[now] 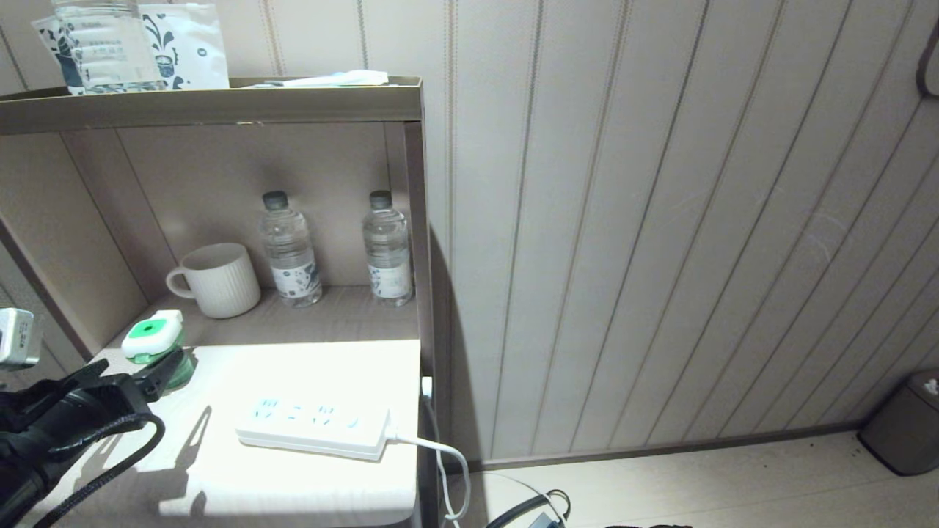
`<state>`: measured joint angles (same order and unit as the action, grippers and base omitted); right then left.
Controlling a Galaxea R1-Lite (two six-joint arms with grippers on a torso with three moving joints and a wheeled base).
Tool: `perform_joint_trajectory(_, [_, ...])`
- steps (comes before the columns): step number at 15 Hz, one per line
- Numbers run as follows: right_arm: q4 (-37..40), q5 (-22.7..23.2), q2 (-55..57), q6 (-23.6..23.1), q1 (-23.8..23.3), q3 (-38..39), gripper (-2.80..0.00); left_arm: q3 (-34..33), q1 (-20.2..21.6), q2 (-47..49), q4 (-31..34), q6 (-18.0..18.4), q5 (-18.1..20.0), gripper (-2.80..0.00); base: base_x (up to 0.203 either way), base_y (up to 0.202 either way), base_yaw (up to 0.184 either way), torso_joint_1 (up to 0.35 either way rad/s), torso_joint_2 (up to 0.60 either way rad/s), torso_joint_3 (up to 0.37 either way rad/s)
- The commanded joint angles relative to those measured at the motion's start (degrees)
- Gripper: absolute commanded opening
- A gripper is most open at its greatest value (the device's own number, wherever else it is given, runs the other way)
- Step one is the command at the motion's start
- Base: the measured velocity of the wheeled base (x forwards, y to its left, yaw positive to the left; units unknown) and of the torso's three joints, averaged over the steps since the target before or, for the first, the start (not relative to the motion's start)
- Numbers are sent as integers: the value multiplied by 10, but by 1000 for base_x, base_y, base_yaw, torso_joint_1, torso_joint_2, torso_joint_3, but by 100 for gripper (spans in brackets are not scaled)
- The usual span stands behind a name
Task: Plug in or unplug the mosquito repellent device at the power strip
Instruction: Pick up the mosquito repellent liquid
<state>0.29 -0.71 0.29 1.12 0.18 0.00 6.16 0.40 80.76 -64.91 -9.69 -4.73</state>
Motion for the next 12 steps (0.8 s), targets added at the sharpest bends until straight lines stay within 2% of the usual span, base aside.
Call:
perform_joint_trajectory(1, [0, 0, 0, 0, 0, 0, -280, 10, 0, 30, -8, -1, -7, 0, 0, 0, 0, 0, 0, 0])
perform_joint_trajectory(12, [0, 0, 0, 0, 0, 0, -280, 41, 6, 128, -76, -7, -36, 0, 0, 0, 0, 0, 0, 0])
